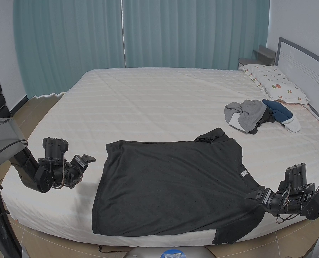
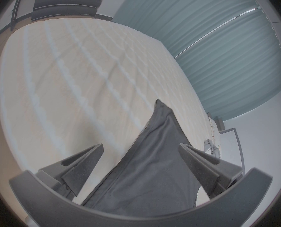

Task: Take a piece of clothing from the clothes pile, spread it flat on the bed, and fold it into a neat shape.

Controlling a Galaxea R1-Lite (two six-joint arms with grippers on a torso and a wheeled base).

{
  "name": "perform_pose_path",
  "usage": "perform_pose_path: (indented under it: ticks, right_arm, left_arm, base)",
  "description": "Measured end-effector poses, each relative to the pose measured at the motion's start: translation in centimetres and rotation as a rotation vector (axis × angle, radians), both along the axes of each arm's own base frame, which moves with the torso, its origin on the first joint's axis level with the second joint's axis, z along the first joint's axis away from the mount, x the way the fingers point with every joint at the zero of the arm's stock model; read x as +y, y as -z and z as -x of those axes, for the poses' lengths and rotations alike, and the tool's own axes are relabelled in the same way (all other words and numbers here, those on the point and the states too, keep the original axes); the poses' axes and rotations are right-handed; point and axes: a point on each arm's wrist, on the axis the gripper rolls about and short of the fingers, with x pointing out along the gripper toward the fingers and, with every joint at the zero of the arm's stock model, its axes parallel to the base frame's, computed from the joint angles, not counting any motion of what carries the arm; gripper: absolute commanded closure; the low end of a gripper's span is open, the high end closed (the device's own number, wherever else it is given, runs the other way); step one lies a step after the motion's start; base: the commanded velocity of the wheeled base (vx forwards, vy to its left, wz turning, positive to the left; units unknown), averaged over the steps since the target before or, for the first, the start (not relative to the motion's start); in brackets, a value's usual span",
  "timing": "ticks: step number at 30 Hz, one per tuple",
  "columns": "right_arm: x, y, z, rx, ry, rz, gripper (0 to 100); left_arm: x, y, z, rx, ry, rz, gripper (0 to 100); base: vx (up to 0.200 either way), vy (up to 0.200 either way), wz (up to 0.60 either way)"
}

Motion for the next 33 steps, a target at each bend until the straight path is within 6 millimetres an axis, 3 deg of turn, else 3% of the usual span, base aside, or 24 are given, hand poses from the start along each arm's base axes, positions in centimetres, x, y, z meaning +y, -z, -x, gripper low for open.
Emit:
perform_pose_path:
  ticks: [6, 21, 26, 33]
  right_arm:
    - [0.1, 0.1, 0.1, 0.006, -0.010, -0.005, 0]
    - [0.1, 0.2, 0.1, 0.003, -0.014, -0.014, 0]
    - [0.0, 0.3, 0.0, 0.002, -0.011, -0.015, 0]
    - [-0.2, 0.5, 0.0, 0.010, -0.003, -0.013, 0]
  left_arm:
    - [-0.1, -0.3, -3.2, -0.068, -0.003, 0.003, 0]
    - [-1.7, 0.7, -14.3, -0.206, 0.015, 0.004, 0]
    - [-2.7, 2.3, -16.3, -0.201, 0.022, -0.004, 0]
    - [-3.6, 4.8, -16.8, -0.175, 0.047, -0.043, 0]
  base:
    - [0.000, 0.000, 0.00]
    - [0.000, 0.000, 0.00]
    - [0.000, 0.000, 0.00]
    - [0.000, 0.000, 0.00]
